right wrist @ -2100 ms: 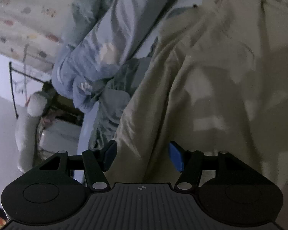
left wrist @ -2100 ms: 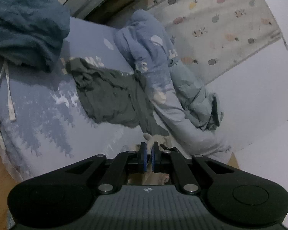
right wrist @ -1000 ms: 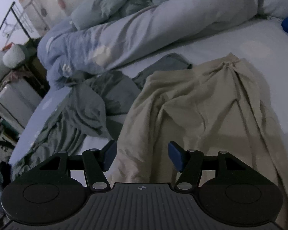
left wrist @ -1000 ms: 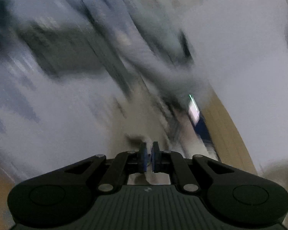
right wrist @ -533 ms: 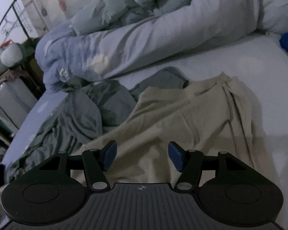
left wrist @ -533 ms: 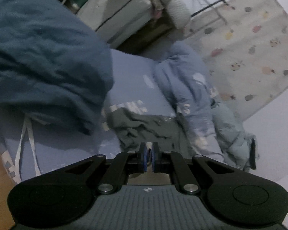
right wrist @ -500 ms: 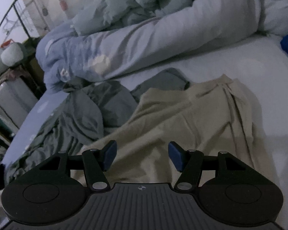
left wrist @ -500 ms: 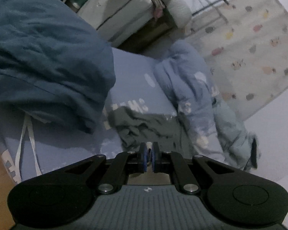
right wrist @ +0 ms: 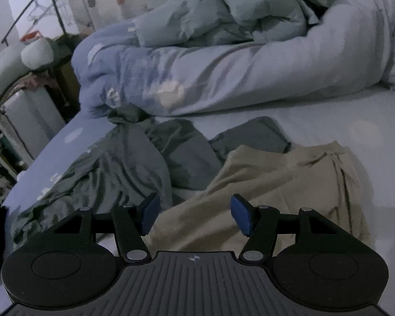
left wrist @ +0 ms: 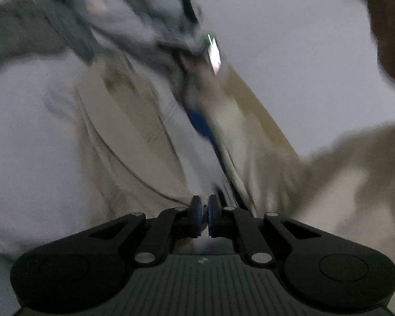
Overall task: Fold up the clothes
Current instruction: 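Grasp the khaki shirt edge with the right gripper while the left gripper holds it up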
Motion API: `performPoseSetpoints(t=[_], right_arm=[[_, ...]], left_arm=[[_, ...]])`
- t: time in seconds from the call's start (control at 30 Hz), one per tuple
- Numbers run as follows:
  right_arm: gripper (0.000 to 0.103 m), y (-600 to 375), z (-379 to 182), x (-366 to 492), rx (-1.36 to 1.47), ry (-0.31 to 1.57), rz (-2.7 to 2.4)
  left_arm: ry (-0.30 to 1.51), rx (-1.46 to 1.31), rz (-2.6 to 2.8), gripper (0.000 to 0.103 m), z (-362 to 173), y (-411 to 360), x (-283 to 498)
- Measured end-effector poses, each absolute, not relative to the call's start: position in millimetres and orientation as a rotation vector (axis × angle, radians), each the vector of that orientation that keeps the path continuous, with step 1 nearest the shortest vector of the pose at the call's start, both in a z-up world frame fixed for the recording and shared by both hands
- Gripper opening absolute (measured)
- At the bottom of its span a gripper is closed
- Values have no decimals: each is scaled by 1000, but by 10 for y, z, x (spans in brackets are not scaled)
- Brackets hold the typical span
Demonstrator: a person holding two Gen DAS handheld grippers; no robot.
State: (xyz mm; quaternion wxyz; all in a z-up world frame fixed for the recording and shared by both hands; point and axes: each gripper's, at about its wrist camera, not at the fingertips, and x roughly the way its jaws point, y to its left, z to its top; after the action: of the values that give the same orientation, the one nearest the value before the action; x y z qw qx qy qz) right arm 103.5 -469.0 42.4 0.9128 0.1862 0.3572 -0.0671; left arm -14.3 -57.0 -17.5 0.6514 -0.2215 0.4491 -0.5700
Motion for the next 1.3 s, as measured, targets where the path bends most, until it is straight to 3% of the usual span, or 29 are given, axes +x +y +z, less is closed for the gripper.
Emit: performPoseSetpoints(t=[0.2, 0.47, 0.73, 0.87, 0.93, 1.0, 1.3], right_arm=[[64, -4520, 451, 1090, 348, 763, -114], [62, -4118, 159, 1353, 181, 887, -81], [52, -3587, -377, 1560, -210, 929, -87], [37, -3495, -635, 1614, -321, 945, -131], [19, -3553, -606, 1546, -288, 915, -141], [13, -3611, -576, 1478, -256, 885, -150], [10, -4338, 34, 1172, 223, 710, -107]], left_arm=[[1219, -431, -1317, 8, -642, -894, -453], [1228, -435, -1276, 8, -752, -1000, -489], [1243, -457, -1250, 8, -750, -910, -553], [1250, -466, -1238, 8, -748, -905, -565], [1246, -471, -1231, 8, -727, -883, -547], [1240, -477, -1220, 8, -697, -849, -523], [1189, -521, -1078, 8, -535, -477, -313]])
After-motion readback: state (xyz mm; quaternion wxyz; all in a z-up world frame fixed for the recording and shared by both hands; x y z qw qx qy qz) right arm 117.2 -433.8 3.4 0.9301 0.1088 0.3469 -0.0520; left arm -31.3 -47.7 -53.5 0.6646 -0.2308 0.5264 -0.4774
